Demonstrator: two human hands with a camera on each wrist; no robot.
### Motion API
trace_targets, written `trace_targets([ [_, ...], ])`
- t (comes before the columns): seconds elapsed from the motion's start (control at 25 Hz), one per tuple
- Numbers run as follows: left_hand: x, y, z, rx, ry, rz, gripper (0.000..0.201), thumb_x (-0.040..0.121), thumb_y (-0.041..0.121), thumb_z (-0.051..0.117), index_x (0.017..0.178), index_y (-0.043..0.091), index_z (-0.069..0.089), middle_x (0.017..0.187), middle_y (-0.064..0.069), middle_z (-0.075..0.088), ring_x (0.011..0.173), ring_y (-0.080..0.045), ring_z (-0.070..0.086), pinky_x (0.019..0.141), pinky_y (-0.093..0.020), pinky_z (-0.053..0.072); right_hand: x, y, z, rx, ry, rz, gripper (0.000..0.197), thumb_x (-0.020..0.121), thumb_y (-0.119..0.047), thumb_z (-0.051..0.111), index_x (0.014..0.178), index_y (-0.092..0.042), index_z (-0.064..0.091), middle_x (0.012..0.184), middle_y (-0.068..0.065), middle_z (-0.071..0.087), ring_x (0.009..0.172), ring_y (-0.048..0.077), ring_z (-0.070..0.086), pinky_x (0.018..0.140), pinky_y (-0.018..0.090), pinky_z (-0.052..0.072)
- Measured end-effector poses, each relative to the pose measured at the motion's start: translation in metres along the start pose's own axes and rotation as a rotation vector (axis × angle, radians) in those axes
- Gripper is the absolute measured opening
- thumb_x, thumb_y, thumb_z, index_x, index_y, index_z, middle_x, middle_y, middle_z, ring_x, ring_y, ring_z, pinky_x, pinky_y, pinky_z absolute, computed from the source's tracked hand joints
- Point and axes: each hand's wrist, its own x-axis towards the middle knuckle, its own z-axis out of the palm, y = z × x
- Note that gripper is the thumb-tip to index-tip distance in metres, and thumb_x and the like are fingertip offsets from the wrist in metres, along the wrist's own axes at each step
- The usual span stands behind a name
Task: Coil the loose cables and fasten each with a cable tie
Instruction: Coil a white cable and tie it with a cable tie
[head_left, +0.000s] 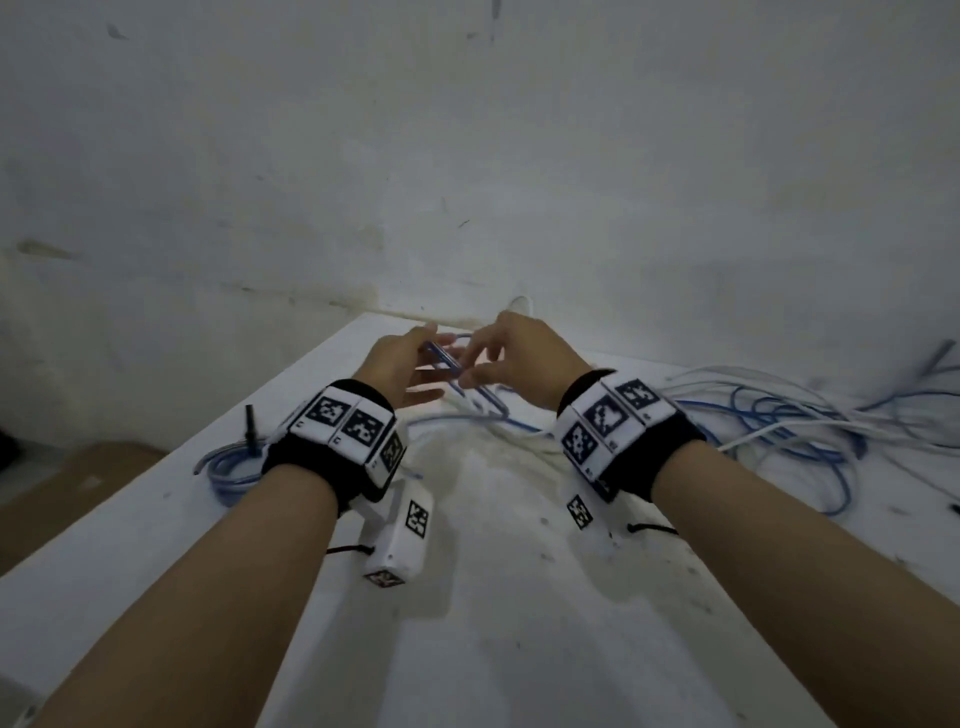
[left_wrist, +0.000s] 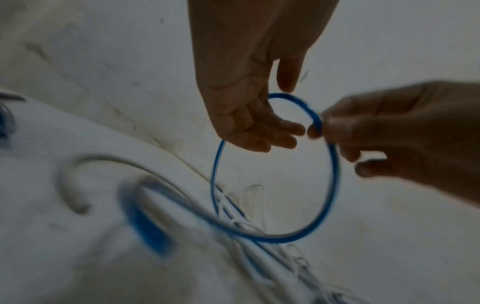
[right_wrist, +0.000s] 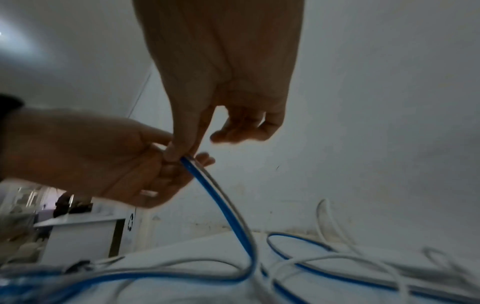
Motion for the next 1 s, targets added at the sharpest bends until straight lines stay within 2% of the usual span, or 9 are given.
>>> trace_targets([
  [0.12,-0.004,0.008,0.031,-0.320,0.008,0.021,0.029,0.099,0.016,0.035,0.075,0.011,0.052,0.049,0.004,0.065,0.060,-0.014,0.062,0.062,-0.024,0.047,-0.038,0.027,-0.015,-0.030,-0.031,0.172,0.013,0.084,-0.032,0.065,0.083,-0.020,0.067,0.055,-0.010,0.052,0.045,0.002,0.047,0.051,0.019,0.036],
  [0.24,-0.014,0.017,0.064,-0.499,-0.035,0.106,0.030,0.101,0.012,0.031,0.076,0.007,0.048,0.070,-0.007,0.058,0.065,-0.017,0.060,0.057,-0.026,0.054,-0.072,0.049,-0.034,0.419,-0.169,0.448,0.041,0.094,-0.042,0.045,0.080,-0.006,0.057,0.062,0.015,0.064,0.041,0.019,0.059,0.045,0.022,0.048],
  [0.32,-0.022,0.024,0.083,-0.535,-0.138,0.129,0.030,0.101,0.011,0.030,0.077,0.006,0.048,0.070,-0.008,0.057,0.056,-0.015,0.065,0.052,-0.026,0.057,-0.088,0.064,-0.046,0.609,-0.082,0.569,0.052,0.094,-0.048,0.041,0.074,-0.002,0.056,0.068,0.024,0.064,0.045,0.025,0.062,0.046,0.027,0.054],
  [0.48,-0.046,0.032,0.114,-0.272,-0.375,0.158,0.031,0.100,0.017,0.031,0.076,0.009,0.049,0.043,0.004,0.052,0.037,-0.009,0.052,0.046,-0.020,0.051,-0.098,0.087,-0.061,0.532,0.463,0.477,0.028,0.082,-0.018,0.070,0.062,-0.008,0.052,0.061,0.015,0.061,0.047,0.017,0.061,0.061,0.035,0.057],
  [0.6,-0.058,0.038,0.123,-0.145,-0.461,0.235,0.031,0.100,0.018,0.028,0.077,0.011,0.048,0.036,0.008,0.038,0.028,-0.004,0.030,0.038,-0.013,0.036,-0.098,0.075,-0.071,0.498,0.802,0.312,0.022,0.080,-0.011,0.068,0.077,-0.014,0.046,0.062,0.005,0.059,0.051,0.018,0.061,0.057,0.034,0.051],
  [0.76,-0.070,0.053,0.117,-0.100,-0.522,0.254,0.033,0.100,0.021,0.027,0.076,0.012,0.048,0.032,0.008,0.028,0.026,-0.001,0.021,0.033,-0.013,0.020,-0.092,0.067,-0.092,0.773,0.852,0.319,0.030,0.087,0.000,0.055,0.103,-0.013,0.033,0.077,0.009,0.056,0.047,0.017,0.052,0.046,0.023,0.045],
  [0.84,-0.075,0.057,0.113,-0.058,-0.521,0.260,0.033,0.100,0.021,0.028,0.077,0.011,0.050,0.032,0.007,0.027,0.026,-0.002,0.020,0.033,-0.013,0.018,-0.085,0.073,-0.100,0.679,0.859,0.398,0.020,0.090,-0.002,0.047,0.109,-0.007,0.040,0.077,0.003,0.054,0.053,0.017,0.051,0.054,0.027,0.045],
  [0.92,-0.079,0.061,0.109,-0.008,-0.535,0.252,0.032,0.099,0.021,0.029,0.078,0.011,0.051,0.033,0.006,0.027,0.027,-0.002,0.020,0.034,-0.013,0.018,-0.081,0.078,-0.104,0.562,0.832,0.460,0.027,0.093,-0.005,0.042,0.119,-0.006,0.042,0.081,0.003,0.054,0.069,0.021,0.052,0.068,0.034,0.043],
  [1.0,-0.081,0.063,0.105,0.076,-0.565,0.224,0.032,0.099,0.022,0.030,0.079,0.011,0.053,0.034,0.007,0.027,0.028,-0.001,0.020,0.033,-0.013,0.017,-0.080,0.088,-0.109,0.518,0.829,0.488,0.028,0.095,-0.008,0.038,0.123,-0.005,0.038,0.085,0.007,0.052,0.073,0.023,0.048,0.067,0.033,0.038],
])
